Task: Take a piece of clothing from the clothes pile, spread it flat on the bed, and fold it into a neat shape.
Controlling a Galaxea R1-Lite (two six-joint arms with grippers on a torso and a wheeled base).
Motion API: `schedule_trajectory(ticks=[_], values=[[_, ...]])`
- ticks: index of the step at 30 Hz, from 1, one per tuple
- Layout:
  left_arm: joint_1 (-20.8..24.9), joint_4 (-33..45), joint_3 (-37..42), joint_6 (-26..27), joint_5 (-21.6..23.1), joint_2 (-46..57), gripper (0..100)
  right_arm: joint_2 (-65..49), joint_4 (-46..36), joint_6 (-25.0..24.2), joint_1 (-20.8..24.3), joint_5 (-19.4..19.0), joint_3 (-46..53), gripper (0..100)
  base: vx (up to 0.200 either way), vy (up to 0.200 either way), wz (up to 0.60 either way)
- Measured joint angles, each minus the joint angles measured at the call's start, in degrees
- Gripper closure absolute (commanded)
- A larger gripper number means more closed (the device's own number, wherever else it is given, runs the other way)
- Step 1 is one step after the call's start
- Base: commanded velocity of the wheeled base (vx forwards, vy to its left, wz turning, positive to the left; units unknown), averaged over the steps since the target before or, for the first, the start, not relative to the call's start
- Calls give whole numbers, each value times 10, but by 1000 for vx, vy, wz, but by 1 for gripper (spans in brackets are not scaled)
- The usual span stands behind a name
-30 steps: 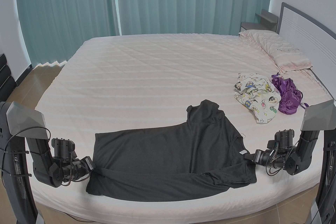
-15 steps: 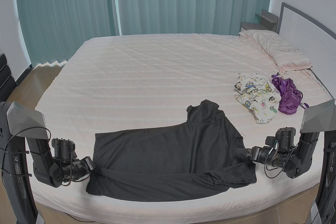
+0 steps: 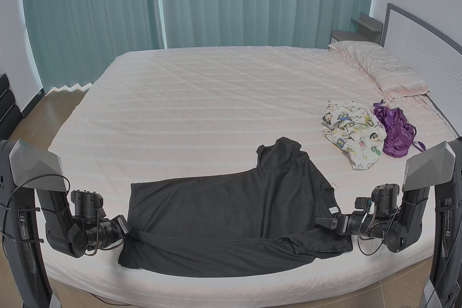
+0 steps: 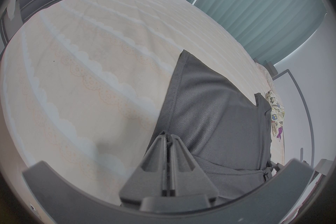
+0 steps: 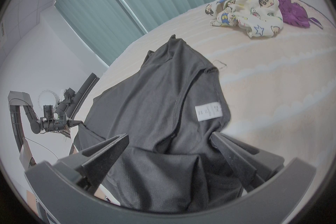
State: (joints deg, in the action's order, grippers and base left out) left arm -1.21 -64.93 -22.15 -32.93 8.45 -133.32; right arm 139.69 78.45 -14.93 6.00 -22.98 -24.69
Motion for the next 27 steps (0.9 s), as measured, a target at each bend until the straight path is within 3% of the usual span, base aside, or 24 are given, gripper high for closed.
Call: schedule_trajectory(ticks=[6, 14, 27], values=[[0, 0, 0, 0, 0, 0, 100, 7, 9, 1, -4, -11, 11, 0, 0, 0, 0], [0, 0, 0, 0, 0, 0, 100, -6, 102, -4, -7, -14, 43, 0, 0, 0, 0], [0, 0, 0, 0, 0, 0, 100, 27, 105, -4, 8, -14, 56, 0, 0, 0, 0]])
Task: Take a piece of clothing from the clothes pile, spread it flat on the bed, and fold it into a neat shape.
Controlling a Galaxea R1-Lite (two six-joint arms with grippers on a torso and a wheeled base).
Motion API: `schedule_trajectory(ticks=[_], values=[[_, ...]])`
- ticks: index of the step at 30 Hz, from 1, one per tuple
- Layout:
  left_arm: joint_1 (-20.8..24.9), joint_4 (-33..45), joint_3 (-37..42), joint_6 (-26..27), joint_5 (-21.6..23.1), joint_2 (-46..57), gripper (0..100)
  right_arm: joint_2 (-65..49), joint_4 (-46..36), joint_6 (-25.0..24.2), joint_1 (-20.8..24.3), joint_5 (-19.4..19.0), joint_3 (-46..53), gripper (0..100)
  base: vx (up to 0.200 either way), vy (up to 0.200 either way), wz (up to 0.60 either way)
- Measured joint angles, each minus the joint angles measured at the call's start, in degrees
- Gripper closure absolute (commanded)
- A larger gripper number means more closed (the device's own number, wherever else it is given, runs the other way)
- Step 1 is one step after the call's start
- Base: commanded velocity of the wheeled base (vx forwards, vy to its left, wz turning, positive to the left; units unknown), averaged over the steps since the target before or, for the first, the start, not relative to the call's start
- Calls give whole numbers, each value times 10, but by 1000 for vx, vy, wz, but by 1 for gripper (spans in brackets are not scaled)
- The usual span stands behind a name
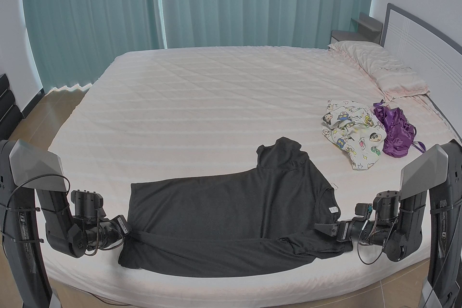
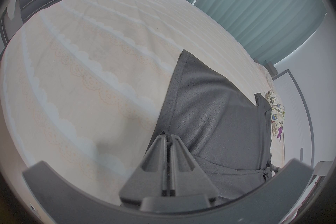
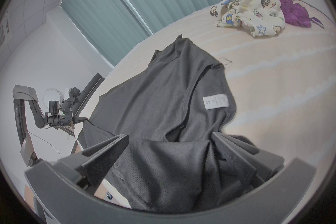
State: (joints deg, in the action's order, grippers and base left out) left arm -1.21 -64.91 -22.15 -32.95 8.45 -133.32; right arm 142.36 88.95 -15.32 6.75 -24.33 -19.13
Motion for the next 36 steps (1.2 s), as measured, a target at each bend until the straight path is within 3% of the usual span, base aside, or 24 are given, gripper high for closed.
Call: schedule_trajectory(ticks=[8, 9, 31, 36], values=[[0, 0, 0, 0, 0, 0, 100, 23, 0, 0, 0, 1, -9, 0, 0, 0, 0], [0, 0, 0, 0, 0, 0, 100, 24, 0, 0, -1, 1, -10, 100, 0, 0, 0], [1, 0, -3, 2, -2, 0, 100, 11, 0, -21, -46, -5, -10, 100, 0, 0, 0], [4, 0, -5, 5, -36, -5, 100, 0, 0, -29, -53, -5, -14, 100, 0, 0, 0]])
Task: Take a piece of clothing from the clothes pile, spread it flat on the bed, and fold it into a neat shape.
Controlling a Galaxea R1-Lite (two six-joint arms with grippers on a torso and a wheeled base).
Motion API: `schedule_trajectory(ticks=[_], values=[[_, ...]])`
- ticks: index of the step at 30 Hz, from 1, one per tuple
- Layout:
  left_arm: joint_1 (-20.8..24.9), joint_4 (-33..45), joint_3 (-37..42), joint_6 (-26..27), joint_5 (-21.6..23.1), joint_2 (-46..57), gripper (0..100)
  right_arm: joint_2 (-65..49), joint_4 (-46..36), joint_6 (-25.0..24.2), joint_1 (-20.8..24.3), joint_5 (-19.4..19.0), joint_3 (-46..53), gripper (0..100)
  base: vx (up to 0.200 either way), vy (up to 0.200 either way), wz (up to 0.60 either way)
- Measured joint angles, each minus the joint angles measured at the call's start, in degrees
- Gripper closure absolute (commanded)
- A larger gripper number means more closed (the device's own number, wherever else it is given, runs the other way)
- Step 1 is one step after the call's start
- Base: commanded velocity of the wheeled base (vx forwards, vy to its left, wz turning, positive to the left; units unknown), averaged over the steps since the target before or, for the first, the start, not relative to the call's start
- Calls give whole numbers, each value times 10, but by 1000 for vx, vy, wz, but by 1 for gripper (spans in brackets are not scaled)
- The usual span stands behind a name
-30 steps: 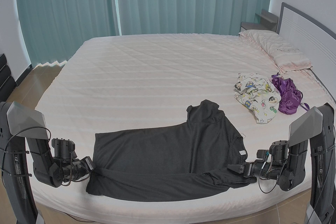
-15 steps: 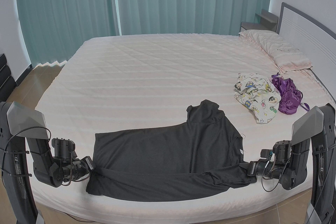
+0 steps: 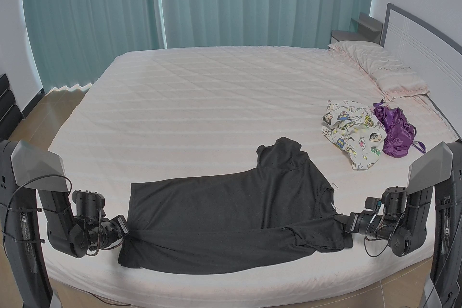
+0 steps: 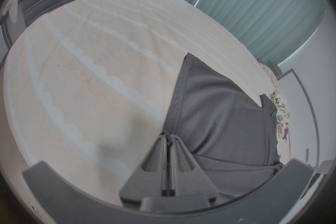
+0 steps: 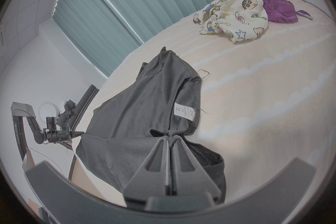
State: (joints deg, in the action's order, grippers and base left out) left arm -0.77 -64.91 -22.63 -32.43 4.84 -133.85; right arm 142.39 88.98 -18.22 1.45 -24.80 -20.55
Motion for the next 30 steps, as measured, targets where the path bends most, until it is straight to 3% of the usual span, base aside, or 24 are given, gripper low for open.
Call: schedule_trajectory(ticks=[19, 20, 21, 30], values=[[10, 0, -6, -2, -14, -11, 100, 8, 0, -1, 1, 7, -22, 100, 0, 0, 0], [10, 0, -6, -2, -14, -11, 0, 9, 0, -1, 2, 7, -22, 100, 0, 0, 0], [10, 0, -7, -2, -13, -11, 0, 9, 0, -1, 2, 7, -22, 0, 0, 0, 0], [9, 0, -6, -8, -10, -10, 0, 17, 0, -2, 3, 7, -29, 0, 0, 0, 0]])
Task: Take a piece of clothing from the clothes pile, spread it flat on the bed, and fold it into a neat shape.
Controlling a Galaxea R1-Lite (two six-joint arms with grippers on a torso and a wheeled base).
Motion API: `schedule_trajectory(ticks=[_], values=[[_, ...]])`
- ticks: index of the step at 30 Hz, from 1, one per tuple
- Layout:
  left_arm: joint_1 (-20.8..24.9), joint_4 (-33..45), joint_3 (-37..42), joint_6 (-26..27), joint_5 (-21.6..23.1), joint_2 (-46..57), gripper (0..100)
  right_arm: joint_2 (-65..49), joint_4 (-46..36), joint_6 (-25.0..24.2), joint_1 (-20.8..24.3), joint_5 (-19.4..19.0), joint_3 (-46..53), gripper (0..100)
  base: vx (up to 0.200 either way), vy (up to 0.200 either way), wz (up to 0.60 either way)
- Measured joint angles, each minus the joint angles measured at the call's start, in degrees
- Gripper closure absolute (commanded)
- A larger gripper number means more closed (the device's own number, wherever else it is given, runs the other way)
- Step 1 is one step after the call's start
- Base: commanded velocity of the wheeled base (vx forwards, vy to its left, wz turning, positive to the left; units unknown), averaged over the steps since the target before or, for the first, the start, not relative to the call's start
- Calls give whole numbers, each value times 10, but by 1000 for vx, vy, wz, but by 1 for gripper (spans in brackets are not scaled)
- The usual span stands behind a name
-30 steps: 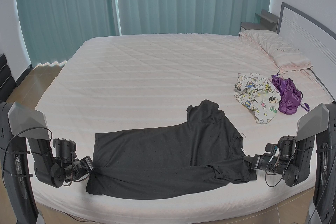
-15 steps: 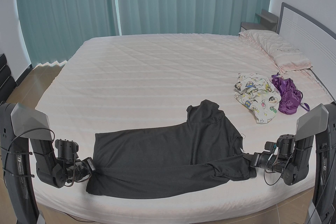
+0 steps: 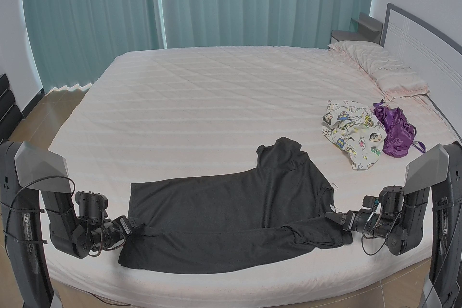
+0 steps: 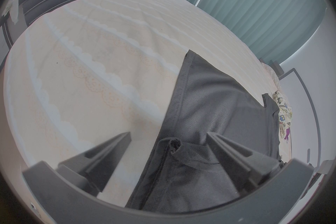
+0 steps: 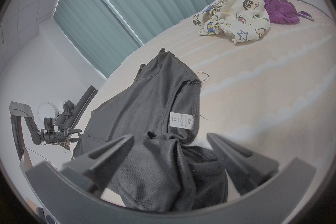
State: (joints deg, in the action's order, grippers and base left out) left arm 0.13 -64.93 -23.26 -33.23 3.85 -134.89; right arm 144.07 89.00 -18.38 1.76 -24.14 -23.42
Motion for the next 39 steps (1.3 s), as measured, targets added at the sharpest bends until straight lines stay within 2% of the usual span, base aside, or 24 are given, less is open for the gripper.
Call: schedule_trajectory(ticks=[4, 7, 9, 13, 16, 18, 22, 25, 34, 39], values=[[-1, 0, 0, -22, 5, 2, 0, -4, 0, -9, -7, 1, -1, 0, 0, 0, 0], [-5, 0, -1, -48, 26, 8, 0, -15, 0, -38, -12, 13, 0, 0, 0, 0, 0], [-11, 0, -1, -62, 61, 16, 0, -26, 0, -71, -15, 34, 3, 0, 0, 0, 0], [-29, 1, 5, -83, 139, 39, 0, -57, 0, -160, -12, 99, 15, 0, 0, 0, 0], [-43, 1, 10, -90, 170, 53, 0, -79, 0, -215, 0, 143, 40, 0, 0, 0, 0], [-49, 1, 12, -93, 180, 59, 0, -93, -1, -247, 10, 159, 64, 0, 0, 0, 0], [-55, 0, 16, -96, 193, 68, 0, -115, -1, -309, 49, 198, 116, 0, 0, 0, 0], [-57, 0, 18, -97, 198, 72, 0, -128, -2, -331, 82, 231, 140, 0, 0, 0, 0], [-59, 0, 19, -97, 200, 75, 0, -141, -4, -382, 199, 275, 171, 0, 0, 0, 0], [-59, 0, 19, -97, 200, 75, 0, -129, -5, -400, 228, 282, 162, 0, 0, 0, 0]])
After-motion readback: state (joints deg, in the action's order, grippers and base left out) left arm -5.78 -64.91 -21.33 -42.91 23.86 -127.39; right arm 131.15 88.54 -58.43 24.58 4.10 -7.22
